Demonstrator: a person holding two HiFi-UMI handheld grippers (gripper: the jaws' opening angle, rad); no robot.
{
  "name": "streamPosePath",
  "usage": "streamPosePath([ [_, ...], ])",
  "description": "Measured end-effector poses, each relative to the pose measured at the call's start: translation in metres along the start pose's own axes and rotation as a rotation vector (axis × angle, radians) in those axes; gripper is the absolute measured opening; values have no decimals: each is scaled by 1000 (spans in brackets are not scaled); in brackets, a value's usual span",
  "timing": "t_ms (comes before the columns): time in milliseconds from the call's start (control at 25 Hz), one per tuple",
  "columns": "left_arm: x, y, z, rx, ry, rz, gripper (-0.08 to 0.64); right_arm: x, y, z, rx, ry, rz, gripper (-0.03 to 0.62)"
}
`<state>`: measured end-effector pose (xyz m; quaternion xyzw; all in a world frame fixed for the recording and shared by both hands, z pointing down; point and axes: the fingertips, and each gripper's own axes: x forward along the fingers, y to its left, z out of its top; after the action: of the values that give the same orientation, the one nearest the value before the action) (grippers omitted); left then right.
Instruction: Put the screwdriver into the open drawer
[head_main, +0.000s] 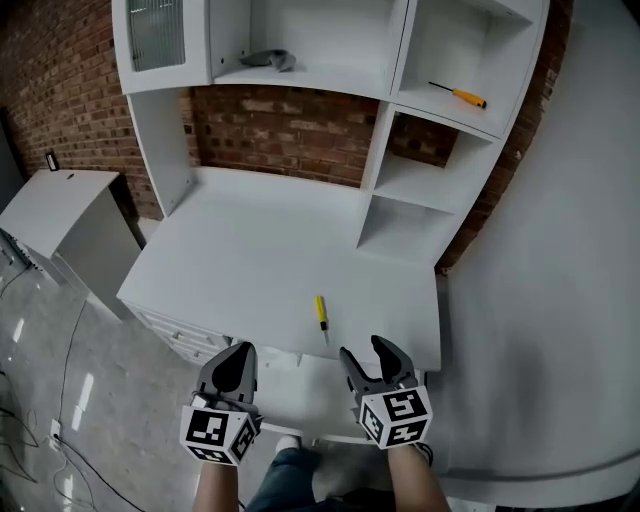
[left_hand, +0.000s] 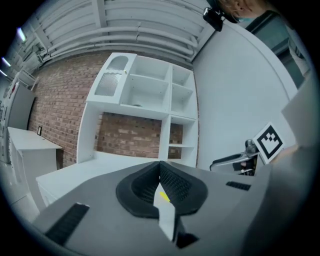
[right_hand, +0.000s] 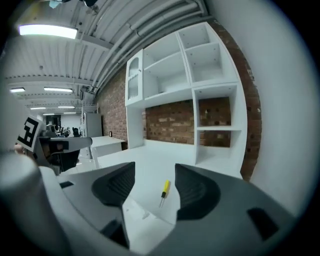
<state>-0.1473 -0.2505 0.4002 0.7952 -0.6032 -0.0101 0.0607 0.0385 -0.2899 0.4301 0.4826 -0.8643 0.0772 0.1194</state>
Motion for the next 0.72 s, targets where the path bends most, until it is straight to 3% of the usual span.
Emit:
streamPosePath([
  [400, 73, 59, -41, -37, 122, -65, 12, 154, -10, -82, 26, 307, 4, 217],
  [720, 99, 85, -70, -74, 196, -85, 12, 218, -30, -135, 55, 509, -47, 162],
])
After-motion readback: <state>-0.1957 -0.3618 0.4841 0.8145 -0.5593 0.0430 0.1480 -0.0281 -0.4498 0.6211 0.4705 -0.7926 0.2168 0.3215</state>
